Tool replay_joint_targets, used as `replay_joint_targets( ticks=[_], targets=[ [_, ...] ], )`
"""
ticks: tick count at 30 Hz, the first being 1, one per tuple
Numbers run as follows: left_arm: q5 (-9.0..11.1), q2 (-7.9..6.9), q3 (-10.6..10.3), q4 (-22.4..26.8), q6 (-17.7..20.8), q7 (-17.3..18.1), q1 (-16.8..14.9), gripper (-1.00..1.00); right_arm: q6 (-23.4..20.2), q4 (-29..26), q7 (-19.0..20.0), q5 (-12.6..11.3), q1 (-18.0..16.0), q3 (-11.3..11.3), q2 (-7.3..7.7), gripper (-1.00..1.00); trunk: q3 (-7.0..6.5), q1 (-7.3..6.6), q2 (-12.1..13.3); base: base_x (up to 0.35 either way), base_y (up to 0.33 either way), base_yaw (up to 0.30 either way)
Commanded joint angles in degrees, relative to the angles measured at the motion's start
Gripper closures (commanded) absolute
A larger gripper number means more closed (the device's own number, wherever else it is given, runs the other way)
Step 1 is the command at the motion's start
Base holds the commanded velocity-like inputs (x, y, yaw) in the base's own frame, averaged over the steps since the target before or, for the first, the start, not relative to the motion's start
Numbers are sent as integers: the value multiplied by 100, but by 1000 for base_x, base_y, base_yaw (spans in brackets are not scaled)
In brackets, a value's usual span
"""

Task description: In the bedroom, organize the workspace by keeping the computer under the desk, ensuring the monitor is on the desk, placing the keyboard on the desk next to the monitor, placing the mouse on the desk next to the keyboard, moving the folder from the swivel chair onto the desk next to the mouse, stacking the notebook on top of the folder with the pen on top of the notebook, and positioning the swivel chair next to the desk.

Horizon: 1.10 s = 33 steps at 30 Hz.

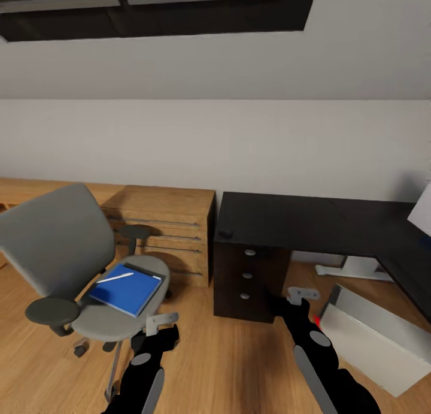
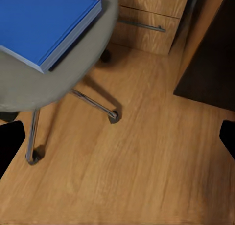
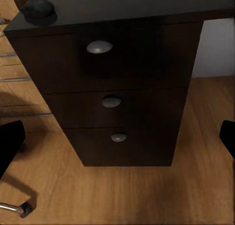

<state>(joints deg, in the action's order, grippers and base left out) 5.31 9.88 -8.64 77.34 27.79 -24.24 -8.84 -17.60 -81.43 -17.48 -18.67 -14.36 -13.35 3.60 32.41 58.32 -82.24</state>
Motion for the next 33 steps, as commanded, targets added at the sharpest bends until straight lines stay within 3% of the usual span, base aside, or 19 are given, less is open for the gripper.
replay_joint_targets(
  ticks=[1,11,33],
  targets=[
    [57,3,-14,8,16,-72,-4,-100,-16,-10,-54,-49,-5,-36,8,-100,6,-4,-4,-330,-120,0],
    [49,-11,-236,58,13,-104,-4,-100,-16,-13,-54,-49,-5,-44,9,-100,6,-4,-4,-296,-188,0],
    [44,-20,-253,87,10,-99,-4,-100,-13,4,-35,-51,-5,-124,7,-100,-4,-4,-4,-250,-241,-11]
  ],
)
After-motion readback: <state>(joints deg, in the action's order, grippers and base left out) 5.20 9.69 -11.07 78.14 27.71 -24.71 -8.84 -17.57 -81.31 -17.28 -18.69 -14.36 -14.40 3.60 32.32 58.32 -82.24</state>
